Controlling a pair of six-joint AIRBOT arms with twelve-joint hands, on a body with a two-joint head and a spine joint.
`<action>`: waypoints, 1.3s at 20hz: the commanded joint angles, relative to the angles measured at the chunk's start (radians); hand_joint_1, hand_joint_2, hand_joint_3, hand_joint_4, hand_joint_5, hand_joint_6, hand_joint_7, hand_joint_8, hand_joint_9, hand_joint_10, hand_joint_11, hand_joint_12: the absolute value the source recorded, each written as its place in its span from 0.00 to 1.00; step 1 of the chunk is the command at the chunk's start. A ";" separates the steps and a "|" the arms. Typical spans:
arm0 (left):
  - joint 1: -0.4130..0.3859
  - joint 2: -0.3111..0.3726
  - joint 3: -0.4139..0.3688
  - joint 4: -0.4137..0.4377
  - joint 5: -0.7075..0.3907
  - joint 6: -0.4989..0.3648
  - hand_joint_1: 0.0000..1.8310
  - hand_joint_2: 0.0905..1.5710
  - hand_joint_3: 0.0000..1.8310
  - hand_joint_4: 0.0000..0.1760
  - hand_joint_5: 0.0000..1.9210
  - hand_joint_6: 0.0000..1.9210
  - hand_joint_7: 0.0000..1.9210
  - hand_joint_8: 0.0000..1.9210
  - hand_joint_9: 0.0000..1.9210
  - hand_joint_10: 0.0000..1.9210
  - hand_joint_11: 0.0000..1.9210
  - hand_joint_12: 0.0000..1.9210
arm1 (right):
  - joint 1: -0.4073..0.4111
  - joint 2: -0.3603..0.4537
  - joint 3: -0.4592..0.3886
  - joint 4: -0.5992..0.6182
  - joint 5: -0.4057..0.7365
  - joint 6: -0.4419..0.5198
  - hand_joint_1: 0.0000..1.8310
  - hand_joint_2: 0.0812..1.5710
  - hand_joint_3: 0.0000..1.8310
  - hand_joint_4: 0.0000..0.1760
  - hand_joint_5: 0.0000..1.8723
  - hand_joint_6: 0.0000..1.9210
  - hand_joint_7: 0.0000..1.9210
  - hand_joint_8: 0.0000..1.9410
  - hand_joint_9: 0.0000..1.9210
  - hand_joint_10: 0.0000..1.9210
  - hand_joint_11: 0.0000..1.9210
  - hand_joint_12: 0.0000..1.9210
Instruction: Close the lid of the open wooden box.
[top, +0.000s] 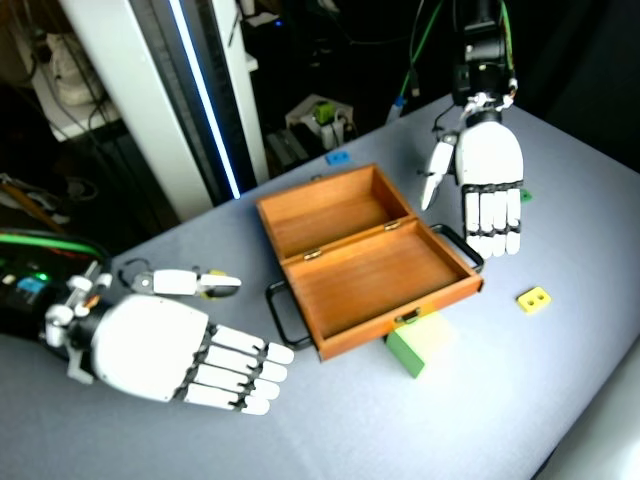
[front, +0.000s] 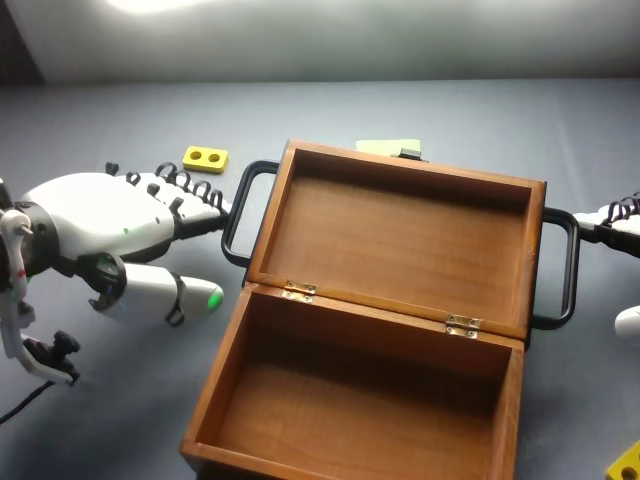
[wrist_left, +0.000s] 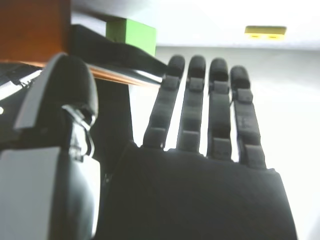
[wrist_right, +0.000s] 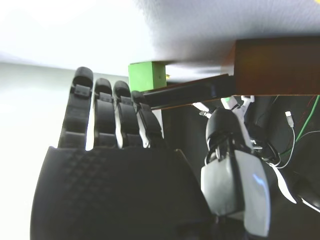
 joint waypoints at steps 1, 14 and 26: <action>-0.013 -0.009 -0.010 0.002 -0.134 -0.011 0.06 0.89 0.00 0.00 0.05 0.00 0.04 0.00 0.03 0.00 0.03 0.02 | 0.004 -0.007 0.003 0.030 0.123 0.008 0.00 0.76 0.00 0.00 0.00 0.00 0.00 0.00 0.01 0.00 0.05 0.01; 0.010 0.004 -0.014 -0.028 -0.158 -0.012 0.00 0.90 0.00 0.00 0.06 0.01 0.05 0.00 0.04 0.01 0.04 0.03 | -0.048 0.029 0.003 0.134 0.117 -0.032 0.00 0.75 0.00 0.00 0.00 0.00 0.00 0.00 0.00 0.00 0.04 0.00; 0.012 0.007 -0.012 -0.038 -0.156 -0.009 0.00 0.89 0.00 0.00 0.07 0.00 0.08 0.01 0.07 0.01 0.03 0.04 | -0.082 0.017 -0.027 0.034 0.088 -0.035 0.00 0.76 0.00 0.00 0.00 0.00 0.00 0.00 0.00 0.00 0.02 0.00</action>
